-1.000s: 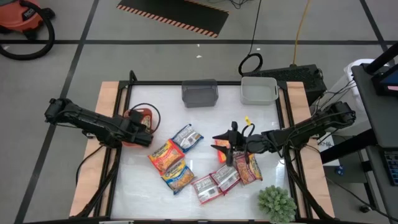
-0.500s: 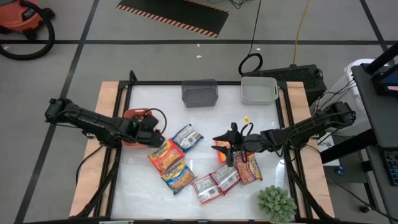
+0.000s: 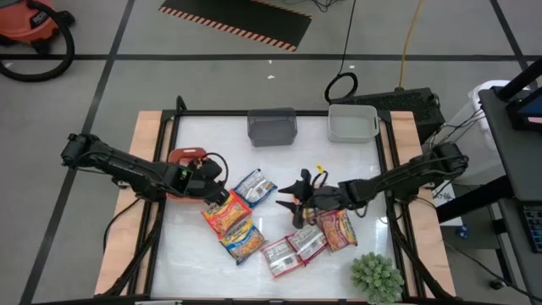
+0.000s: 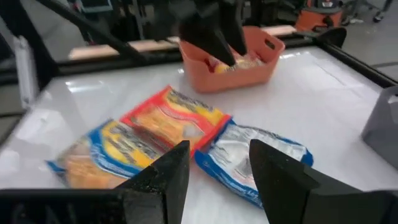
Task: Sort Maruchan noodles
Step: Put the top blue noodle pack into the gray bin
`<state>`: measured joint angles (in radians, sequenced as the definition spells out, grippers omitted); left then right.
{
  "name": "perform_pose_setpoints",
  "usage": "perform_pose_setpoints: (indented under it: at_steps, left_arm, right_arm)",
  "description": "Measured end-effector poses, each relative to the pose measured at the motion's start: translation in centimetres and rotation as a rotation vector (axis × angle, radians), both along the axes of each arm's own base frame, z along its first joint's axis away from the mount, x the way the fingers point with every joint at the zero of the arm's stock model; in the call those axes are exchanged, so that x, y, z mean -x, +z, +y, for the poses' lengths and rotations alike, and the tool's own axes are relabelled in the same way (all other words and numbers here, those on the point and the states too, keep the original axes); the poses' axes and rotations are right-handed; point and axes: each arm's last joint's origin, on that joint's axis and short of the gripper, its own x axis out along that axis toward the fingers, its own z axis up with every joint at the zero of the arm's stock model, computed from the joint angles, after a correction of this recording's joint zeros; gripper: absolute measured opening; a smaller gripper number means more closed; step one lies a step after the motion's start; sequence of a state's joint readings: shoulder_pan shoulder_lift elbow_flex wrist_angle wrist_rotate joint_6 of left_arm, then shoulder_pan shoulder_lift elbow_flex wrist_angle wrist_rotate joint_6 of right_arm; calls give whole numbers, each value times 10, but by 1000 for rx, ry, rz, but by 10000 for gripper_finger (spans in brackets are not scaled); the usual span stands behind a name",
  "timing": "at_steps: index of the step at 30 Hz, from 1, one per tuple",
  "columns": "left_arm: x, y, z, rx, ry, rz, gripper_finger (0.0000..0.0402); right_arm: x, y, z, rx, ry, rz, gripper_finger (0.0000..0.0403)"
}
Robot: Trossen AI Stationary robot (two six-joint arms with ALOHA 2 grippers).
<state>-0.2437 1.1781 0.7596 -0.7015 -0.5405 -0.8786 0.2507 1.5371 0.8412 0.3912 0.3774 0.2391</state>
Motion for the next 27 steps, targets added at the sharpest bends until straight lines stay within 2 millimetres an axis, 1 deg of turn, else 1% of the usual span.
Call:
perform_pose_setpoints:
  at_steps: [3, 7, 11, 17, 19, 27]
  left_arm:
    - [2, -1, -9, 23, -33, -3, 182]
    - [3, 0, -19, 26, -86, -20, 182]
    - [3, 1, -24, 5, -98, -46, 182]
    - [-1, 4, -29, -10, -144, -91, 182]
    - [-2, 5, -31, -13, -164, -109, 182]
    - [-9, 10, -35, -48, -232, -166, 182]
  right_arm:
    - [-8, -15, -7, -13, 30, 56, 162]
    - [-15, -31, -21, -23, 12, 103, 162]
    - [-24, -46, -35, -31, 12, 111, 162]
    - [-33, -77, -48, -30, -8, 163, 162]
    - [-34, -80, -48, -28, -8, 172, 162]
    - [-33, -82, -53, 33, 6, 207, 162]
